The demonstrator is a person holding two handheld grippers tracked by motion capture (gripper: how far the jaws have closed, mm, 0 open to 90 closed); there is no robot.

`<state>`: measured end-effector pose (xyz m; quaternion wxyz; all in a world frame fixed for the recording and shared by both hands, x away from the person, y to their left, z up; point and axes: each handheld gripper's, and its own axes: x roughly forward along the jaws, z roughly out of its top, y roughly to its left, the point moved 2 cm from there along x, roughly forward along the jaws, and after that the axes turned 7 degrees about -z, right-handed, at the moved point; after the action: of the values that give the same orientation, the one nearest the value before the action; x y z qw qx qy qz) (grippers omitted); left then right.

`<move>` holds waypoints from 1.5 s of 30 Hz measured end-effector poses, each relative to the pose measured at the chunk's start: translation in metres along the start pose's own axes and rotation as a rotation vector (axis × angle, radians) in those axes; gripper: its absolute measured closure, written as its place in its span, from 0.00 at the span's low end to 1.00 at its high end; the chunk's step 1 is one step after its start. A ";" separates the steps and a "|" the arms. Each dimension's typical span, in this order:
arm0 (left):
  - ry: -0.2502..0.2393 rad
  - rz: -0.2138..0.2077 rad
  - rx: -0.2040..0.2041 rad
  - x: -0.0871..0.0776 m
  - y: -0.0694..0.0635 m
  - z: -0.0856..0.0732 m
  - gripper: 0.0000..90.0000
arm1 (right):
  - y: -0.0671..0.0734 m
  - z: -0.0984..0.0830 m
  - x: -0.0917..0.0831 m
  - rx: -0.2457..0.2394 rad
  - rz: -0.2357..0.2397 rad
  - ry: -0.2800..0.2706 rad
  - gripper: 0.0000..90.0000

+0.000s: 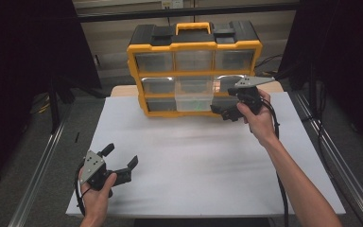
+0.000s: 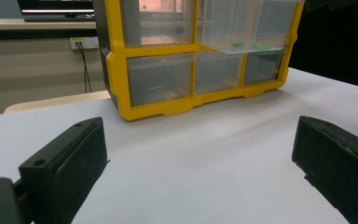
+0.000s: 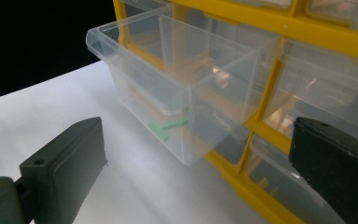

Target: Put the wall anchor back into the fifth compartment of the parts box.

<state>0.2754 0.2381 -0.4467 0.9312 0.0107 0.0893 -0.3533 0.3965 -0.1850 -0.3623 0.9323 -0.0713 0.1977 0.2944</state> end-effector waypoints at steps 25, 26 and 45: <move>0.008 -0.007 -0.003 0.000 -0.001 -0.002 0.03 | 0.017 -0.104 -0.078 0.092 -0.153 -0.105 0.04; 0.005 -0.007 -0.013 0.000 -0.002 -0.002 0.03 | 0.017 -0.108 -0.081 0.094 -0.161 -0.106 0.04; 0.006 -0.017 -0.014 -0.004 -0.001 -0.001 0.03 | 0.010 -0.162 -0.130 0.178 -0.289 -0.097 0.03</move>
<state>0.2716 0.2397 -0.4471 0.9280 0.0043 0.0946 -0.3603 0.2408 -0.2851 -0.4571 0.9760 -0.0021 0.1655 0.1417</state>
